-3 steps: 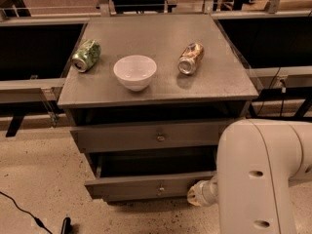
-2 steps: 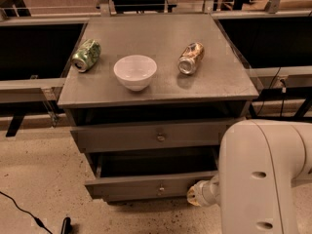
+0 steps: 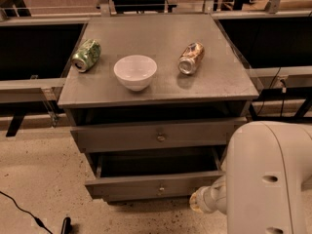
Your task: Close middle drawer
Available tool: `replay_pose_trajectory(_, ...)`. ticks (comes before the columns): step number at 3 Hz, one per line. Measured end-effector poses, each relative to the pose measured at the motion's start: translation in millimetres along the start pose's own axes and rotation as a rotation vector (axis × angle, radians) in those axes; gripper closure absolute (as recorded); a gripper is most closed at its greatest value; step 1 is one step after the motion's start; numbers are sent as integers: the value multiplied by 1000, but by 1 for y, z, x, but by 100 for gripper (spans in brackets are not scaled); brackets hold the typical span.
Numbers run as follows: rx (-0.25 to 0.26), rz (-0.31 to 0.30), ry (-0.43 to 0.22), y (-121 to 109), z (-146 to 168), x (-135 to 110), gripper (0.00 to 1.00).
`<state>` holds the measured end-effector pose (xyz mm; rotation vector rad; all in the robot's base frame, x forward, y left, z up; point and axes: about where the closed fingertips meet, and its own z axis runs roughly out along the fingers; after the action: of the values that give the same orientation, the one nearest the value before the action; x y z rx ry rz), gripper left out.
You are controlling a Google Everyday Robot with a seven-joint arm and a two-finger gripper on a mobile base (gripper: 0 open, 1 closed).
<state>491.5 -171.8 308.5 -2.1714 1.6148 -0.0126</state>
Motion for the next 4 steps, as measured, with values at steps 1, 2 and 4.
replay_pose_trajectory(1,-14,12,5,9,6,4,100)
replay_pose_trajectory(2,5,-9,10,-12,13,8,100)
replay_pose_trajectory(4,28,-34,3,-28,12,3,100)
